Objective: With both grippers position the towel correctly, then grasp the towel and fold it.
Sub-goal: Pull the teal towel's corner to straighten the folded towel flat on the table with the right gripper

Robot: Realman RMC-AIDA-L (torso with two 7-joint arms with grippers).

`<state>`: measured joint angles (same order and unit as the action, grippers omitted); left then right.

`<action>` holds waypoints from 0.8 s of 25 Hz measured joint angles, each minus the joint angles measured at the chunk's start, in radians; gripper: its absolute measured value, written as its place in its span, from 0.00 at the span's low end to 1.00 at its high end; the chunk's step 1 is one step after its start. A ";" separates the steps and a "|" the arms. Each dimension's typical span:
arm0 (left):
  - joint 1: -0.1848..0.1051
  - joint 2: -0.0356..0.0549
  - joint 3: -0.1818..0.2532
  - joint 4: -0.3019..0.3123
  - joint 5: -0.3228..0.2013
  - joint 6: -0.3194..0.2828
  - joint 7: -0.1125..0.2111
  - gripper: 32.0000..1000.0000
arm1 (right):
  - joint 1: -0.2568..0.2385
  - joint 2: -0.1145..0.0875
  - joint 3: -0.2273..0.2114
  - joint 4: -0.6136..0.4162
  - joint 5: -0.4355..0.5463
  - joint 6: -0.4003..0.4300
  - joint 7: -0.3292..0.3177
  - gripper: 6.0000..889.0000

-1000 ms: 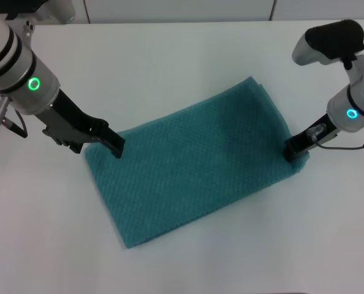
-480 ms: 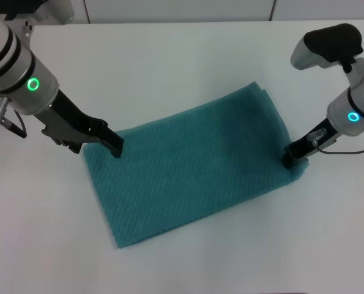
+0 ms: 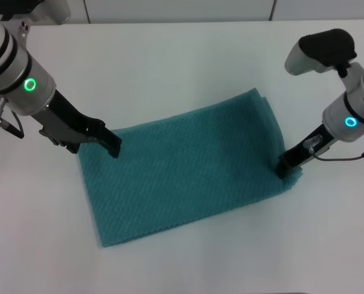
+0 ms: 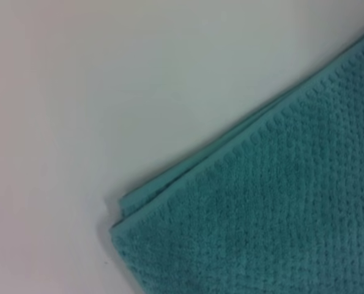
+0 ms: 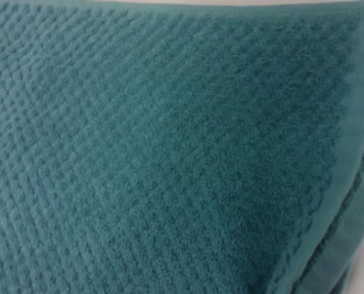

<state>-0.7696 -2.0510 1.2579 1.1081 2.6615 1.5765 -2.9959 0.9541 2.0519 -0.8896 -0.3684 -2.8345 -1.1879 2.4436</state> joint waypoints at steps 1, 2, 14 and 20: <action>0.000 0.0000 0.000 0.000 0.000 0.000 0.000 0.91 | 0.000 0.002 0.000 0.000 0.000 -0.005 -0.001 0.11; 0.001 0.0001 0.000 0.000 0.000 0.000 0.000 0.91 | 0.000 0.004 0.000 -0.003 0.000 -0.010 -0.002 0.11; 0.005 0.0001 -0.001 0.001 0.001 0.002 0.000 0.91 | -0.002 0.016 0.000 -0.028 0.000 -0.068 -0.017 0.12; 0.006 0.0007 -0.001 0.001 0.001 0.002 0.000 0.91 | -0.002 0.018 -0.004 -0.035 0.009 -0.095 -0.040 0.13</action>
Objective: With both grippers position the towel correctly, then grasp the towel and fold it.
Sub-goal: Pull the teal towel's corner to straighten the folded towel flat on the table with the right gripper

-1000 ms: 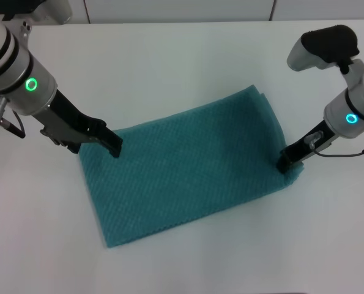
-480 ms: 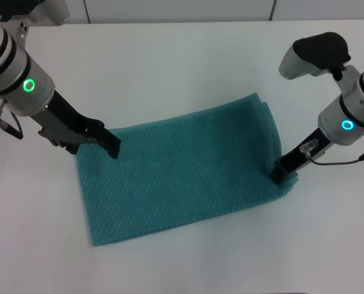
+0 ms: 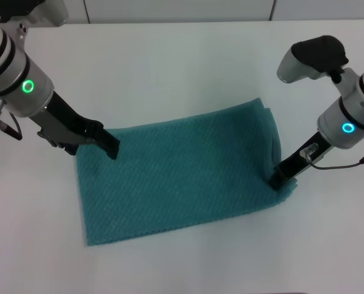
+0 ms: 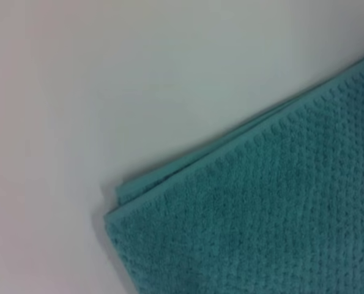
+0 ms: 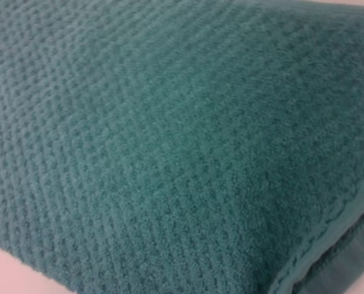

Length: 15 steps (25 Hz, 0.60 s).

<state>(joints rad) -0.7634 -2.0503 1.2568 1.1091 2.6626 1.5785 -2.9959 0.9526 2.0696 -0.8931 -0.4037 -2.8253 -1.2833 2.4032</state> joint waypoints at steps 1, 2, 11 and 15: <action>0.000 0.0002 0.000 0.000 0.000 0.000 0.000 0.90 | 0.000 0.000 -0.001 -0.001 0.005 -0.004 -0.005 0.13; 0.000 0.0003 0.001 0.000 0.000 0.000 0.000 0.91 | 0.000 0.000 -0.002 -0.001 0.010 -0.007 -0.008 0.13; 0.003 0.0010 0.001 0.000 0.000 0.000 0.000 0.91 | 0.000 0.002 -0.004 -0.001 0.015 -0.040 -0.036 0.14; 0.005 0.0010 0.000 0.000 0.000 0.000 0.000 0.91 | 0.000 0.003 -0.005 -0.001 0.015 -0.056 -0.055 0.14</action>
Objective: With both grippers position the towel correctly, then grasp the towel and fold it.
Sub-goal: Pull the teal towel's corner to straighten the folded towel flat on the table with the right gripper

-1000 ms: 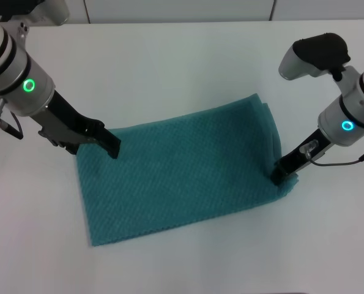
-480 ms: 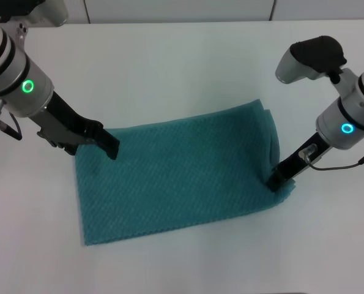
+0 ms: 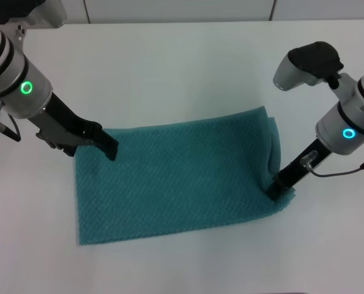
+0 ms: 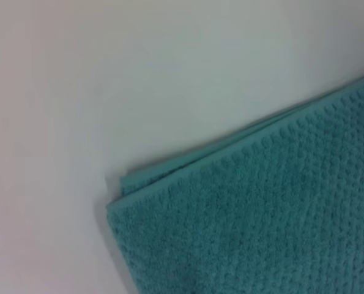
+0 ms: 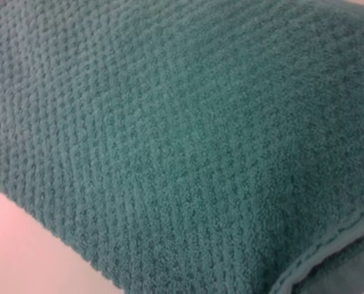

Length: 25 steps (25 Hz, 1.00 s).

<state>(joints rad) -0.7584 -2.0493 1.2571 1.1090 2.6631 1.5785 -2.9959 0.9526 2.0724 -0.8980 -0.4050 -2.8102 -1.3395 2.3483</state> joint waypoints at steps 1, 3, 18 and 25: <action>0.000 0.0000 0.000 0.000 0.000 0.000 0.000 0.91 | 0.000 0.000 0.000 0.000 0.000 -0.004 -0.005 0.14; 0.001 0.0000 -0.001 0.000 0.000 0.000 0.000 0.91 | 0.001 0.000 -0.001 0.000 0.000 -0.011 -0.011 0.15; 0.001 0.0000 -0.001 0.000 0.000 0.000 0.000 0.91 | 0.009 0.006 -0.015 0.007 0.000 -0.045 -0.042 0.16; 0.001 0.0000 -0.001 0.002 0.000 -0.001 0.000 0.91 | 0.011 0.006 -0.015 0.009 0.000 -0.050 -0.048 0.17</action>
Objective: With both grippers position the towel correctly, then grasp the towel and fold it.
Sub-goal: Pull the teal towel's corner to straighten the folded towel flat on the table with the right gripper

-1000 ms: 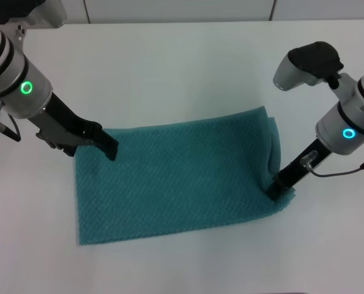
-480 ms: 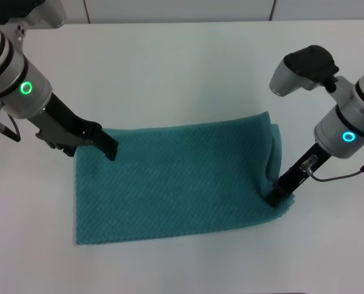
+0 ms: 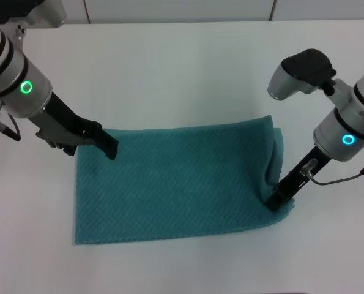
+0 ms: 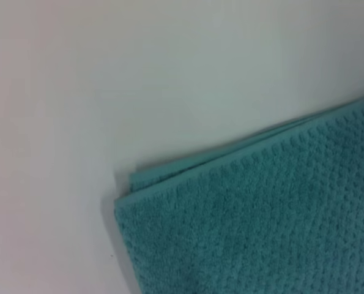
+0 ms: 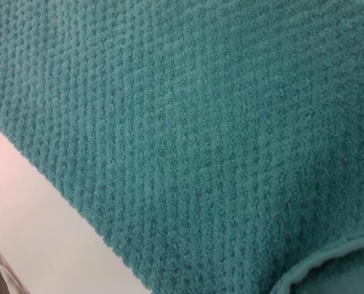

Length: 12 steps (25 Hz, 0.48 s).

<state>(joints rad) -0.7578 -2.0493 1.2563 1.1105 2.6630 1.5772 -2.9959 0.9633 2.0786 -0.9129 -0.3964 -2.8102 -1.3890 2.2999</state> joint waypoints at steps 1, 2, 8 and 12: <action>0.000 0.0000 0.000 0.000 0.000 0.000 0.000 0.91 | 0.000 0.000 0.000 0.000 0.000 0.000 0.000 0.17; 0.000 0.0000 0.000 0.000 0.000 0.000 0.000 0.91 | 0.000 0.000 0.000 0.000 0.000 -0.002 0.000 0.17; 0.000 0.0000 0.000 0.000 0.000 0.000 0.000 0.91 | 0.000 0.000 0.000 0.000 0.011 -0.008 -0.008 0.17; 0.000 0.0000 0.000 0.000 0.000 0.000 0.000 0.91 | 0.000 0.000 0.000 -0.005 0.024 -0.010 -0.012 0.18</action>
<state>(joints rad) -0.7578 -2.0493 1.2563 1.1106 2.6630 1.5769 -2.9959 0.9631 2.0786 -0.9127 -0.4013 -2.7867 -1.3993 2.2876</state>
